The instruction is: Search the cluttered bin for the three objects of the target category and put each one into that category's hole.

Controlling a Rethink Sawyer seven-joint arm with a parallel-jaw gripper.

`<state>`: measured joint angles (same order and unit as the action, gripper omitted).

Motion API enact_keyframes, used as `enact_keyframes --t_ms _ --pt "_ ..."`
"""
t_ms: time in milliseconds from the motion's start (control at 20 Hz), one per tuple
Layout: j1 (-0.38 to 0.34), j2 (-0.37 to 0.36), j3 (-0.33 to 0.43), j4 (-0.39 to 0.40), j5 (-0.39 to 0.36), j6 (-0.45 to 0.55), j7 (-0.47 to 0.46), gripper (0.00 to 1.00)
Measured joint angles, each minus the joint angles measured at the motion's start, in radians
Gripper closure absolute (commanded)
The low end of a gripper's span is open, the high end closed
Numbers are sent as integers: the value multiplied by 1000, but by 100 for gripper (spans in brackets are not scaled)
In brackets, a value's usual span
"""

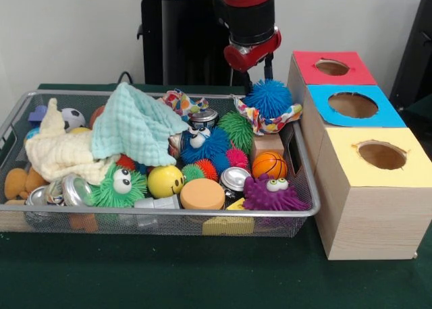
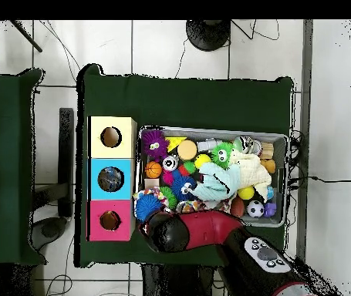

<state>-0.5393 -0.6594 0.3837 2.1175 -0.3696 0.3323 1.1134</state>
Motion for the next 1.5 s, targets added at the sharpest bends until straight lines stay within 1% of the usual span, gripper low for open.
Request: enact_keyframes --t_ms 300,750,800,1100,1500 --pt "0 42 0 10 0 -73 0 0" --pt "14 80 -5 14 1 -149 0 0" --pt "23 81 -10 13 1 -164 0 100" --pt "24 60 -10 17 1 -166 0 100" --pt "24 54 -14 17 0 -166 0 100"
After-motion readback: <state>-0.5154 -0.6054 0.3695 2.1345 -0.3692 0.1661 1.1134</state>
